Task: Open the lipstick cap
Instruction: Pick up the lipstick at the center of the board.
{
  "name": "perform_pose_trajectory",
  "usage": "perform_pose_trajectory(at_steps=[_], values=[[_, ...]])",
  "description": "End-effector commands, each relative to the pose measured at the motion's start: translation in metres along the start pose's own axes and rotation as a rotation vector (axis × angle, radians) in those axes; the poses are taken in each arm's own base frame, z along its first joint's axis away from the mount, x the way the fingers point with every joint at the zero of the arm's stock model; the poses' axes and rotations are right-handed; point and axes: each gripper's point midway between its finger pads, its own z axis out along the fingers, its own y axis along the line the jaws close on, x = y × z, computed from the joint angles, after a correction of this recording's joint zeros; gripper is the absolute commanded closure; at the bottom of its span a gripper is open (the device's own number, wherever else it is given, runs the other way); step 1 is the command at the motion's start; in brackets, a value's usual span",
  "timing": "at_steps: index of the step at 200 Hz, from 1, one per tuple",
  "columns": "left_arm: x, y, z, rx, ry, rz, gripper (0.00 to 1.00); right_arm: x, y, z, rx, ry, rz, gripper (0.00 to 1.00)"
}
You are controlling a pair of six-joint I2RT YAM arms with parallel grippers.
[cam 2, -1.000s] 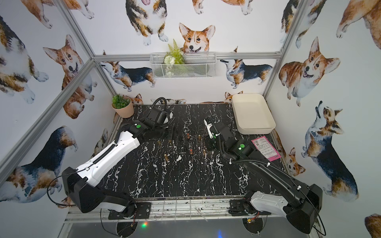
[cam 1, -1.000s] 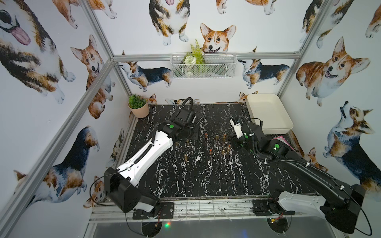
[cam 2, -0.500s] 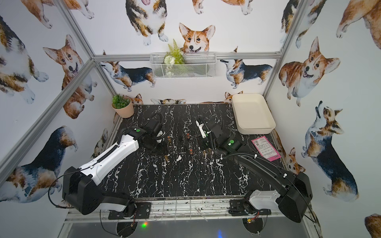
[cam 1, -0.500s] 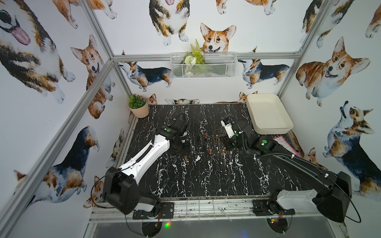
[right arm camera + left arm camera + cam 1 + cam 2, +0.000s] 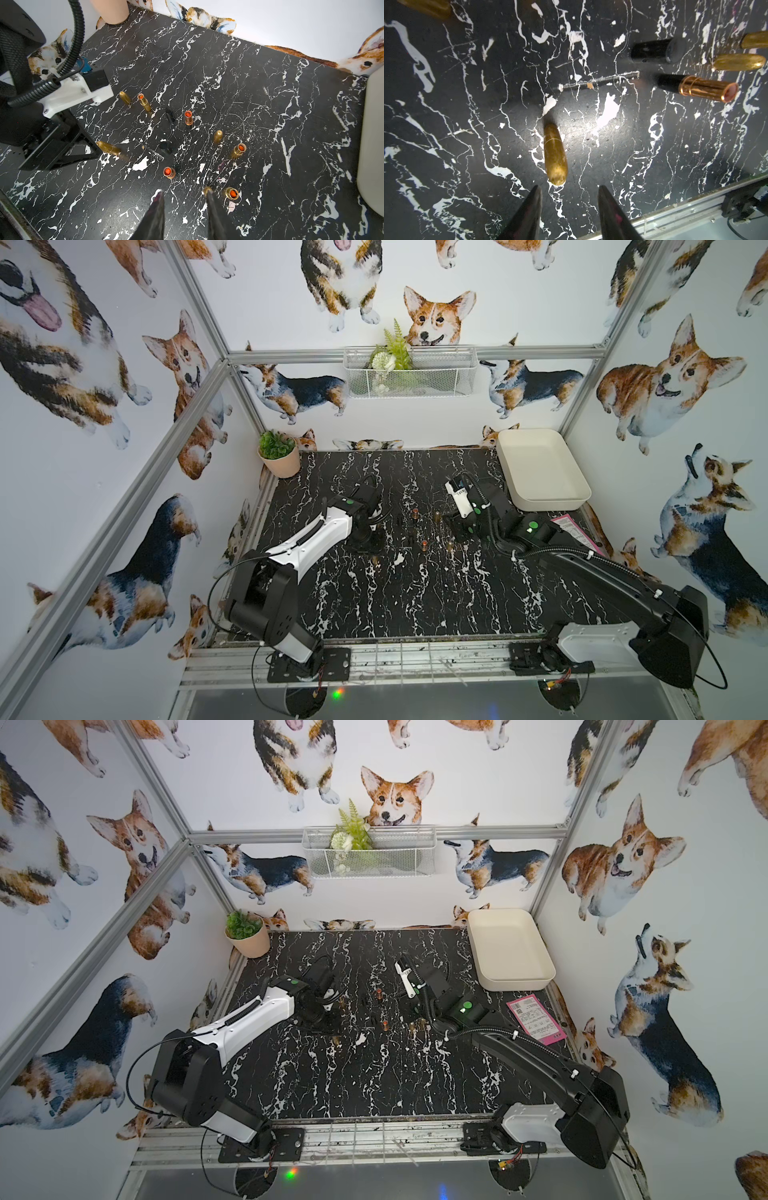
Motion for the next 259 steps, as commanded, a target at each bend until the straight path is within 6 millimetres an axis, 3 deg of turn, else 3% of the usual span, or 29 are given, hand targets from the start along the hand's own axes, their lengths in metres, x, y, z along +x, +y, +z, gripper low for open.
perform_pose_trajectory(at_steps=[1, 259], values=[[-0.002, 0.004, 0.002, -0.022, -0.002, 0.010, 0.54, -0.008, 0.000, -0.001, 0.005, -0.033, -0.009, 0.64], [-0.004, 0.014, 0.025, -0.075, 0.055, 0.023, 0.67, 0.003, -0.003, 0.001, 0.013, -0.026, -0.011, 0.65]])
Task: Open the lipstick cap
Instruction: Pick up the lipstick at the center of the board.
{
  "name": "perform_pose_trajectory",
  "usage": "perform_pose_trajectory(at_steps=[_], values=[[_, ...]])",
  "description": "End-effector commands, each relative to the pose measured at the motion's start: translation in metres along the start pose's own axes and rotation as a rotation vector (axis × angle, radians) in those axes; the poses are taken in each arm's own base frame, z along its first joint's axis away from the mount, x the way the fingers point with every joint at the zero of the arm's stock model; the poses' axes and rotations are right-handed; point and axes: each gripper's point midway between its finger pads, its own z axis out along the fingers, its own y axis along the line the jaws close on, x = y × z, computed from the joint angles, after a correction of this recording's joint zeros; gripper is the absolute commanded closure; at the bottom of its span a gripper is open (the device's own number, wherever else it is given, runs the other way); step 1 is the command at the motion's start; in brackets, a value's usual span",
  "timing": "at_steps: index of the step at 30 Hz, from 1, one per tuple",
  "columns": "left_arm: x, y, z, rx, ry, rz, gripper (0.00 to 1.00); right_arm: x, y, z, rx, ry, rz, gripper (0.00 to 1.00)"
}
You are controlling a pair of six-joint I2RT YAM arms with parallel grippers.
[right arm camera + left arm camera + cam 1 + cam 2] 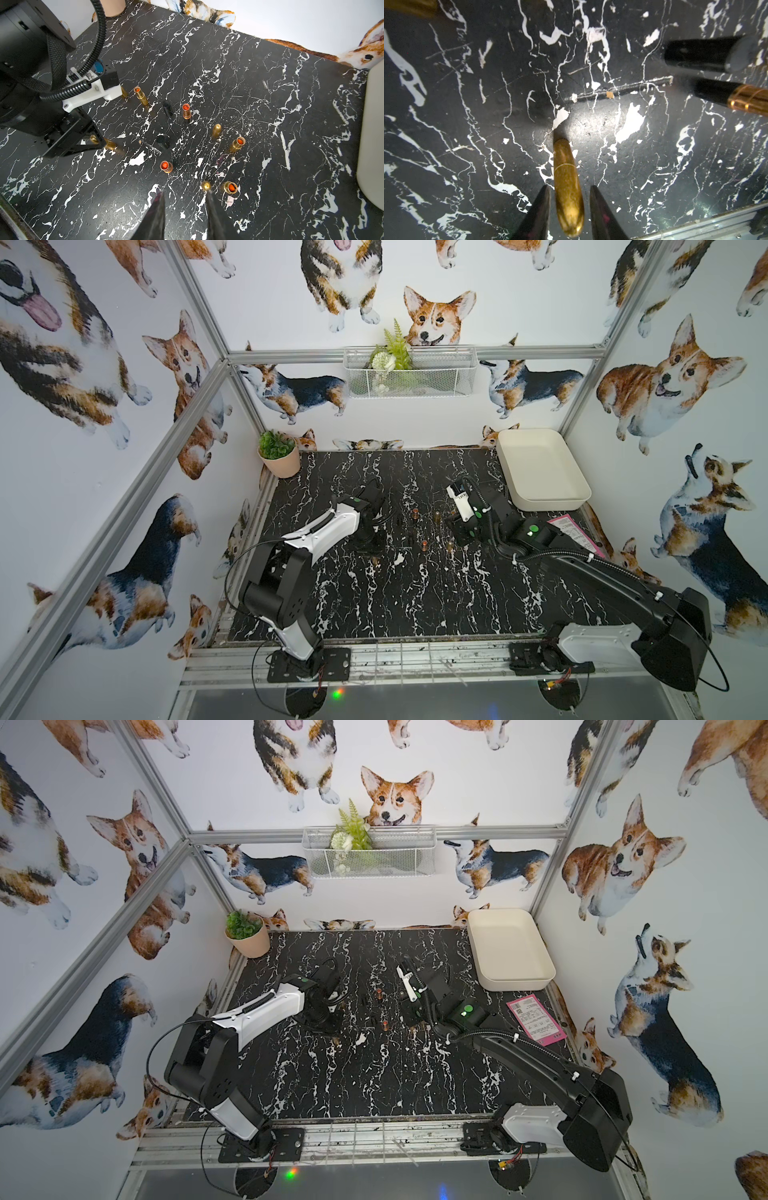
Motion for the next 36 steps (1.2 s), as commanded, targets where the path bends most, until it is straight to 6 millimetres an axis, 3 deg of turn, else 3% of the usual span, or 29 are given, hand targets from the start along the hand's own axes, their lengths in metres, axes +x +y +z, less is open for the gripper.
perform_pose_trajectory(at_steps=[1, 10, 14, 20, 25, 36], values=[[0.000, 0.003, 0.000, -0.015, 0.001, 0.004, 0.67, -0.008, -0.001, -0.001, 0.007, -0.039, -0.006, 0.65], [0.001, 0.003, 0.001, -0.015, 0.011, 0.007, 0.75, -0.008, -0.002, -0.003, 0.011, -0.042, -0.005, 0.65], [0.001, 0.004, 0.000, -0.019, 0.011, 0.009, 0.84, -0.007, -0.002, -0.002, 0.010, -0.040, -0.005, 0.65], [-0.003, 0.004, -0.015, -0.032, -0.011, 0.012, 0.89, -0.006, 0.006, -0.003, -0.030, -0.030, -0.015, 0.65], [-0.010, -0.016, -0.058, 0.054, -0.080, 0.024, 0.89, -0.005, 0.019, -0.007, -0.107, -0.037, -0.029, 0.65], [-0.005, -0.097, -0.144, 0.377, -0.082, 0.164, 0.88, 0.004, 0.065, -0.031, -0.362, -0.003, -0.123, 0.62]])
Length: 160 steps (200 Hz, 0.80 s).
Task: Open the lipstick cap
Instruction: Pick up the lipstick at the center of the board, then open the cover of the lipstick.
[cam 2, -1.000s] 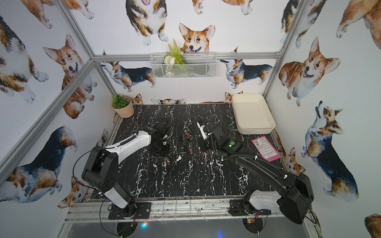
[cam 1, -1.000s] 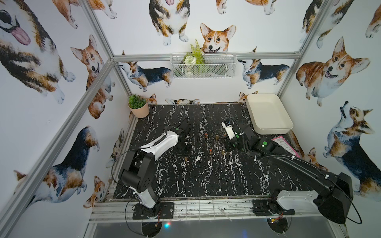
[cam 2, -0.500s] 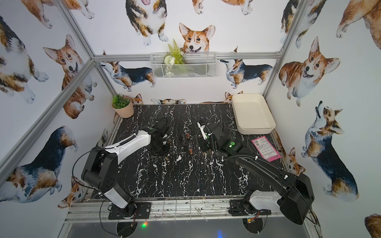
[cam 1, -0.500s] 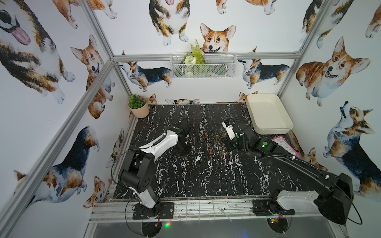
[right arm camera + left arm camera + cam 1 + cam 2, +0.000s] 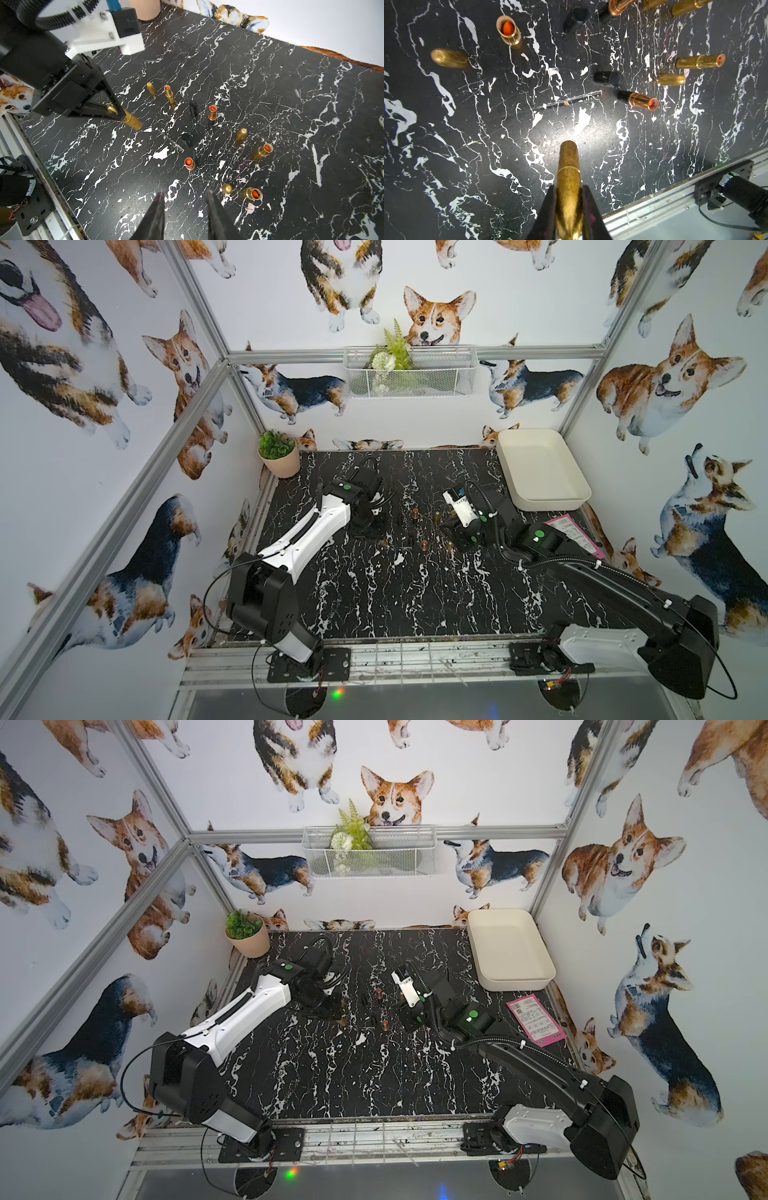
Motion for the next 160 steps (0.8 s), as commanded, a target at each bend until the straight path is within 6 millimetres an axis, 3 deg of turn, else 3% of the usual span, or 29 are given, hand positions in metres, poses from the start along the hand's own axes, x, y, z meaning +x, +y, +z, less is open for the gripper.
perform_pose_trajectory(at_steps=[1, 30, 52, 96, 160], values=[[0.001, -0.081, -0.069, 0.304, 0.028, 0.115, 0.88, 0.002, 0.046, -0.015, -0.230, 0.031, -0.084, 0.62], [-0.006, -0.114, -0.096, 0.473, 0.006, 0.120, 0.88, 0.010, 0.059, -0.020, -0.310, 0.056, -0.087, 0.59], [-0.008, -0.124, -0.108, 0.509, -0.006, 0.141, 0.96, 0.013, 0.068, -0.021, -0.365, 0.075, -0.080, 0.59], [-0.003, -0.126, -0.107, 0.505, 0.013, 0.154, 0.97, 0.004, 0.065, -0.026, -0.334, 0.041, -0.094, 0.59], [0.006, -0.148, -0.113, 0.617, 0.054, 0.190, 0.96, -0.003, 0.061, -0.028, -0.303, 0.046, -0.166, 0.58]])
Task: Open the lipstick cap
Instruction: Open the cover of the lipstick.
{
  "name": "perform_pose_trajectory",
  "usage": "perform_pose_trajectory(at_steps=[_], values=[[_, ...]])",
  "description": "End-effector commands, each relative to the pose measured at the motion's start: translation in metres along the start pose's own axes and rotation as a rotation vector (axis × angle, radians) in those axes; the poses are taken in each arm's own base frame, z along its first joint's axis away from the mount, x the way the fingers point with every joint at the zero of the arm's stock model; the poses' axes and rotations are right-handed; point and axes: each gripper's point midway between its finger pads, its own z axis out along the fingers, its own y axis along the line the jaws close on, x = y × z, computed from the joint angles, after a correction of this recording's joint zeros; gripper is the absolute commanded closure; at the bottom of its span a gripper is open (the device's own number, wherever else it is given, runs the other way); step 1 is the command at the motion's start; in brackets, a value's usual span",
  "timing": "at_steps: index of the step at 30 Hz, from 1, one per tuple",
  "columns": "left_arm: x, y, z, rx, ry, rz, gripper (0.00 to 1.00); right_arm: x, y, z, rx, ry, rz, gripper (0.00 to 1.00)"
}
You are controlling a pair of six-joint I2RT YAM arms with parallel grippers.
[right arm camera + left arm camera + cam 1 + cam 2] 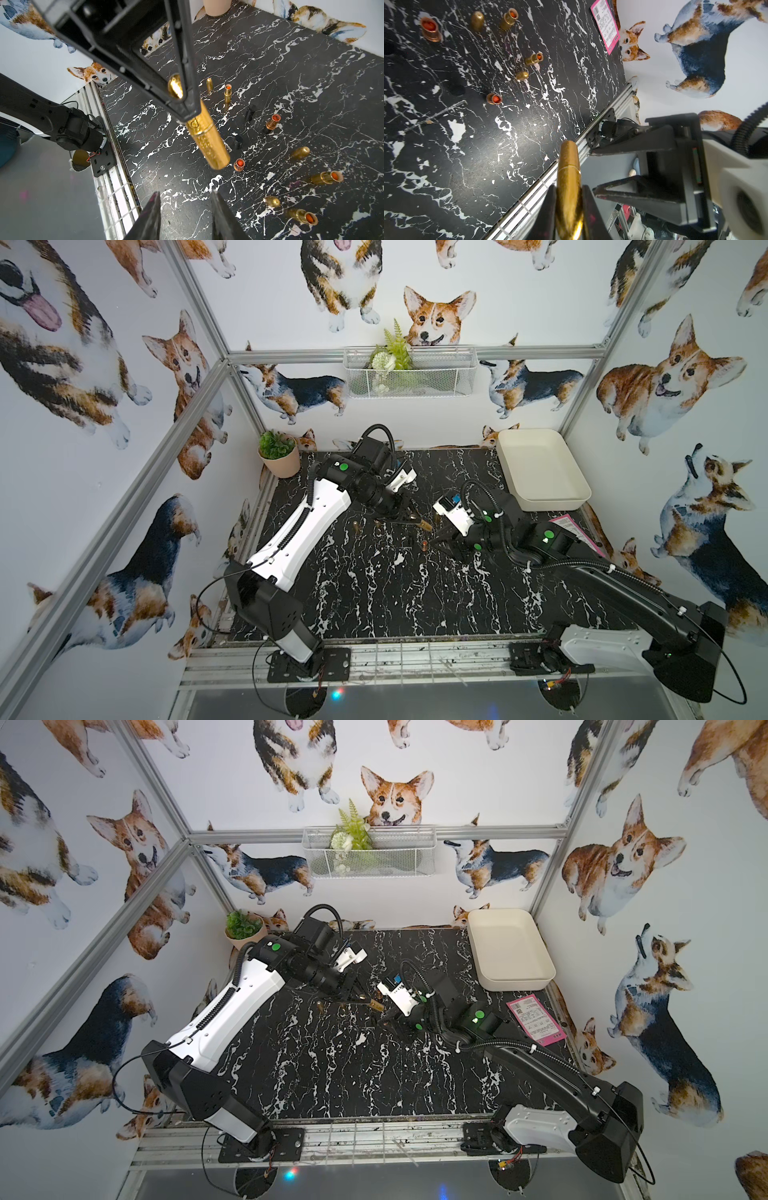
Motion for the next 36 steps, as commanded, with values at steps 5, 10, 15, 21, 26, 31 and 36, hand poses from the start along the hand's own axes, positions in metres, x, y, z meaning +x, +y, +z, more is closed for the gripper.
perform_pose_trajectory(at_steps=[5, 10, 15, 21, 26, 31, 36], values=[[0.006, -0.018, 0.001, 0.083, 0.032, 0.021, 0.96, -0.001, -0.006, 0.004, 0.024, 0.029, -0.066, 0.59], [0.008, -0.023, 0.000, 0.109, 0.038, 0.025, 0.95, -0.002, -0.012, 0.006, 0.062, 0.029, -0.100, 0.60], [0.014, -0.014, 0.002, 0.073, 0.050, 0.017, 0.95, -0.008, -0.024, -0.008, 0.153, 0.013, -0.162, 0.60], [0.014, -0.017, 0.002, 0.094, 0.052, 0.020, 0.95, -0.012, -0.028, -0.013, 0.185, -0.006, -0.188, 0.59], [0.014, -0.018, 0.003, 0.097, 0.054, 0.020, 0.95, -0.013, -0.019, -0.006, 0.121, -0.002, -0.174, 0.59], [0.013, -0.020, 0.004, 0.105, 0.056, 0.024, 0.95, -0.010, -0.012, 0.004, 0.067, 0.020, -0.145, 0.59], [0.013, -0.020, 0.006, 0.119, 0.063, 0.022, 0.95, -0.011, -0.009, 0.004, 0.050, 0.013, -0.140, 0.59]])
